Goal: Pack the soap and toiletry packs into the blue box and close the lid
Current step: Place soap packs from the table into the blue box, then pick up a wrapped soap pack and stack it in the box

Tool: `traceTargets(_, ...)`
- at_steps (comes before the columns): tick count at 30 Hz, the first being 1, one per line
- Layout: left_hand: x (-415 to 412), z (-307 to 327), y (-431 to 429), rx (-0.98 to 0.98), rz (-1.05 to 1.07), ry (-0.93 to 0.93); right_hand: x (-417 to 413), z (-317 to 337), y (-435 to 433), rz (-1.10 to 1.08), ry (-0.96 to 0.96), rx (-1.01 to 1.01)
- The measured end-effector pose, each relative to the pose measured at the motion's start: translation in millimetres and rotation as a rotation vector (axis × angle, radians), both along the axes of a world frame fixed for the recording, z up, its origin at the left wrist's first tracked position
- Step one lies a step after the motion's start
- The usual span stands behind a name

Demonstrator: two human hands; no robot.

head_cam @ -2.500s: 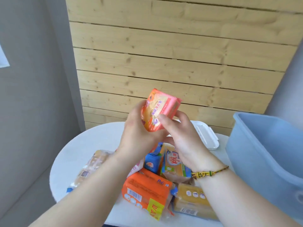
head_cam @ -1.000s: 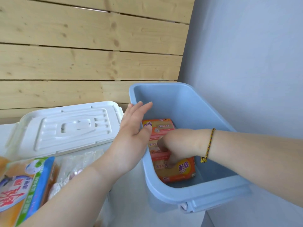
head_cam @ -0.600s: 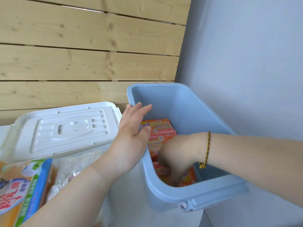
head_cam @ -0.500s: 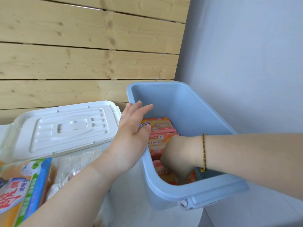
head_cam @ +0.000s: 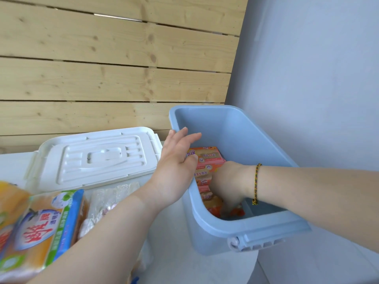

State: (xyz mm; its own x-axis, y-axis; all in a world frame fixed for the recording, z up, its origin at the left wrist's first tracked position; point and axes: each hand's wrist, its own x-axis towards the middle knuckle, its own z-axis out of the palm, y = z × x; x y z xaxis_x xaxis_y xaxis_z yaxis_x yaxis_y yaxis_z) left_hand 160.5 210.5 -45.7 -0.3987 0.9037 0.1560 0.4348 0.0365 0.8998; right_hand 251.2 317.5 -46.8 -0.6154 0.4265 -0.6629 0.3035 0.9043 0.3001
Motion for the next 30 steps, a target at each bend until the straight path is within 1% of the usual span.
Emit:
traceTargets(3, 0.5, 2.9, -3.8, -0.029, 0.010, 0.012, -2.5, 14.0, -15.2, -0.027, 0.019, 0.016)
traceTargets(5, 0.1, 6.4, -7.7, -0.056, 0.002, 0.030, -0.7, 27.2, -18.3, -0.110, 0.116, -0.024)
traceTargets(8, -2.4, 13.3, -21.6, -0.066, -0.021, 0.072, 9.9, 46.9, -18.3, -0.255, 0.361, -0.109)
traceTargets(12, -13.5, 21.0, -71.3, -0.066, 0.032, 0.088, 22.6, 73.8, -32.4, -0.313, 0.663, -0.164)
traceTargets(14, -22.0, 21.3, -109.6, -0.046, 0.093, 0.099, 21.8, 87.3, -48.1, -0.323, 0.843, -0.233)
traceTargets(17, -38.6, 12.3, -170.2, -0.020, 0.257, 0.149, 7.4, 104.7, -83.1, -0.319, 1.151, -0.388)
traceTargets(19, -46.0, 6.5, -200.5, -0.007, 0.375, 0.092, -6.0, 110.1, -108.1, -0.322, 1.287, -0.533)
traceTargets(20, -51.7, 2.7, -216.3, -0.007, 0.446, 0.091, -16.5, 109.1, -122.9, -0.324, 1.304, -0.604)
traceTargets(21, -56.5, -0.5, -228.4, -0.004, 0.513, 0.128, -26.8, 105.2, -136.0, -0.326, 1.292, -0.648)
traceTargets(23, -70.0, -8.7, -248.4, -0.023, 0.645, 0.232, -51.8, 89.1, -162.8, -0.343, 1.212, -0.690)
traceTargets(25, -82.5, -13.9, -263.2, -0.050, 0.728, 0.271, -78.4, 67.4, -186.6, -0.355, 1.120, -0.697)
traceTargets(28, -98.5, -20.3, -276.9, -0.094, 0.709, 0.192, -109.6, 36.9, -209.8, -0.380, 0.998, -0.647)
traceTargets(30, -107.0, -25.4, -281.8, -0.128, 0.668, 0.171, -123.2, 23.2, -217.6, -0.415, 0.969, -0.538)
